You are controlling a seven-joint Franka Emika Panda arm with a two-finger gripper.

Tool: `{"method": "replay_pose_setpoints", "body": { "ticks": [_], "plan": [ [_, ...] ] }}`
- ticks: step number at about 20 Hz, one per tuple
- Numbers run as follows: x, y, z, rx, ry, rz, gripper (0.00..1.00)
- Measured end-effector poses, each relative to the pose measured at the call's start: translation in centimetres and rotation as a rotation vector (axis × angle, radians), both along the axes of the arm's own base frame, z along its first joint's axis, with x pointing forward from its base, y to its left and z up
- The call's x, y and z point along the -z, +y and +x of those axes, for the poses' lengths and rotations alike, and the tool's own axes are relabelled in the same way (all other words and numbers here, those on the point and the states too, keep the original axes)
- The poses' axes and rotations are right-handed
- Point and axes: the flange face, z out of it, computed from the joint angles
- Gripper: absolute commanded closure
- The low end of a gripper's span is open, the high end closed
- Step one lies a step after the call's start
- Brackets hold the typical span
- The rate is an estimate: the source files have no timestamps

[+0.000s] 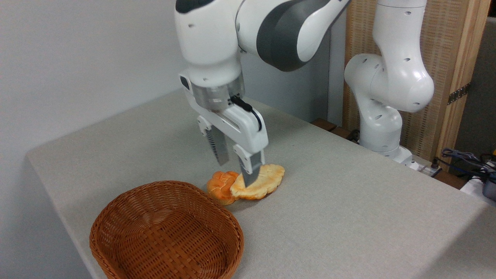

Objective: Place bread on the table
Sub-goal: 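Open the gripper to release the croissant and raise it away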

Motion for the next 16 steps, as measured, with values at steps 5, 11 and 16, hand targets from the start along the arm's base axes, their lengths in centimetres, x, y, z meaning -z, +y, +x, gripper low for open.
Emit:
{"method": "replay_pose_setpoints", "body": {
  "ticks": [5, 11, 16],
  "plan": [
    [-5.1, -2.3, 2.3, -0.067, -0.199, 0.005, 0.00],
    [-7.3, -3.1, 3.4, -0.118, -0.286, -0.002, 0.00],
    [-5.9, -4.1, 4.0, -0.076, -0.268, 0.056, 0.00]
  ]
}}
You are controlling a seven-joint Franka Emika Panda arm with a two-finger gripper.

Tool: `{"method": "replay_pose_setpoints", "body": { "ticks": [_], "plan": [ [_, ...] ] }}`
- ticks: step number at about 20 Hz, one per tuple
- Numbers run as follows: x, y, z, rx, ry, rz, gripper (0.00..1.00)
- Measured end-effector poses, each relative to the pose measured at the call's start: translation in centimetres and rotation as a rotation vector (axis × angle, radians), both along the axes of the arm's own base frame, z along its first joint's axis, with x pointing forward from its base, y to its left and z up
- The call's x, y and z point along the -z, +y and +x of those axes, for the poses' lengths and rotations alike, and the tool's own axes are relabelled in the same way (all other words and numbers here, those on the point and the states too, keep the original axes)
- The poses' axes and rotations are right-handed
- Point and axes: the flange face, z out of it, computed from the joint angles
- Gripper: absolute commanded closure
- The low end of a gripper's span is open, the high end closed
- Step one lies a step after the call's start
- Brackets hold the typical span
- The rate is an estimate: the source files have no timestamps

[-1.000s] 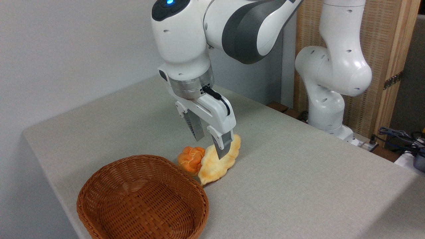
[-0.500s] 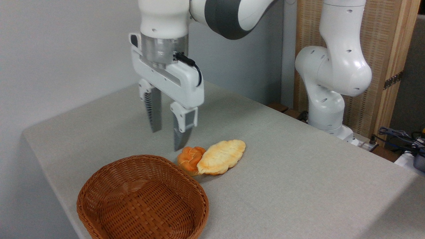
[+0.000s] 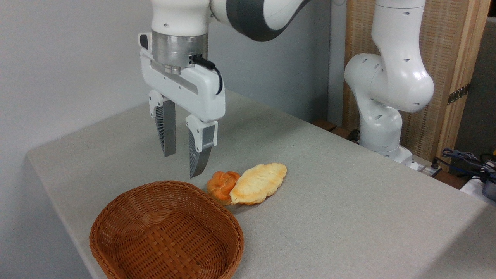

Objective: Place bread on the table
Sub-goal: 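Open the gripper to release the croissant and raise it away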

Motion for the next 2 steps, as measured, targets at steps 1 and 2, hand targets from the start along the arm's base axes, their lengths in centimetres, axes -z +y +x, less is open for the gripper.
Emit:
{"method": "replay_pose_setpoints", "body": {
  "ticks": [1, 2],
  "plan": [
    [0.35, -0.53, 0.07, 0.013, 0.006, 0.015, 0.00],
    [0.59, -0.93, 0.10, 0.024, 0.011, 0.031, 0.00]
  ]
}}
